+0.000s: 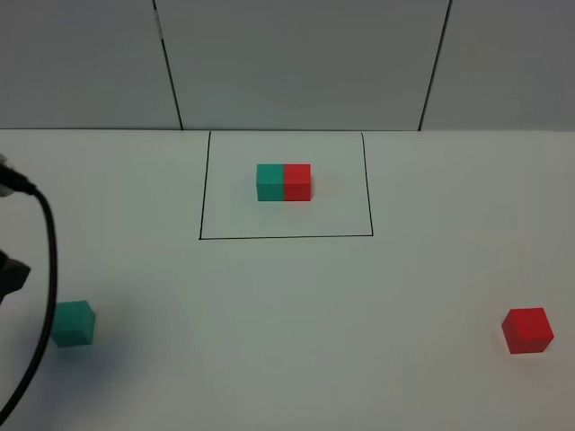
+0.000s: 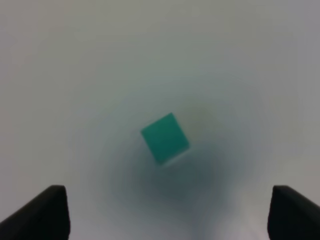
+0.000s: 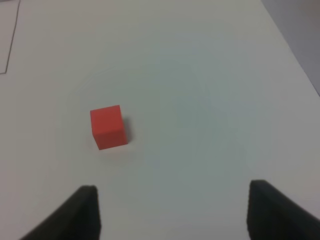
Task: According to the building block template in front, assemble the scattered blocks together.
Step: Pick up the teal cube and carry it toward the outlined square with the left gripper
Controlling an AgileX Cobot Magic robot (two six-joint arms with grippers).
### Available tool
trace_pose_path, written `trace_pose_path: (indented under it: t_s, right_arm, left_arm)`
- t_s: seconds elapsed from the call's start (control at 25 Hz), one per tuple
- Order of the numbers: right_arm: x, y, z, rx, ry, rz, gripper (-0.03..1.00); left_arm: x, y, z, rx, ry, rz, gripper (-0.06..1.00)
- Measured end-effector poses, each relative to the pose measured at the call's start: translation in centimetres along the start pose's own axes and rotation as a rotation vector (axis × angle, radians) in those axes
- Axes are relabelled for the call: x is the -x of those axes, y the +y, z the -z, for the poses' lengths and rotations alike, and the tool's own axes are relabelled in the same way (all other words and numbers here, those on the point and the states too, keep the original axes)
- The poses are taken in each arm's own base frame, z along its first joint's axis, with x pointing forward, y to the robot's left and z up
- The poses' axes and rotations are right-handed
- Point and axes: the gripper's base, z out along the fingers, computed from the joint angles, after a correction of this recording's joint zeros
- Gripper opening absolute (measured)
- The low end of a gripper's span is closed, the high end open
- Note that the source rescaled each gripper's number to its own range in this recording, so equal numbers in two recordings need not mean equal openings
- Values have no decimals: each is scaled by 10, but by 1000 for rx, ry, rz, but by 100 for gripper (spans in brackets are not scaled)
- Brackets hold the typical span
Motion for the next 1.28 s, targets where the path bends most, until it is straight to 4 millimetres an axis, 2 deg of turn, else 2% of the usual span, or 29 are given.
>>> trace_pose_path:
  t_s: [0.2, 0.4, 0.52, 0.76, 1.04, 1.28]
  right_arm:
    - [0, 0, 0, 0, 0, 0, 58]
    - [0, 0, 0, 0, 0, 0, 58]
    - [0, 0, 0, 0, 0, 0, 58]
    - [0, 0, 0, 0, 0, 0, 58]
    - [0, 0, 0, 0, 0, 0, 58]
    - [0, 0, 0, 0, 0, 0, 58]
  left_arm:
    - [42, 13, -43, -105, 110, -180, 80]
    - [60, 26, -80, -149, 220, -219, 80]
    - [57, 33, -95, -128, 299, -276, 80]
    - [51, 39, -109, -122, 379, -406, 80]
    - [46, 24, -129, -310, 420, -572, 80]
    - [40, 16, -156, -352, 516, -700, 80]
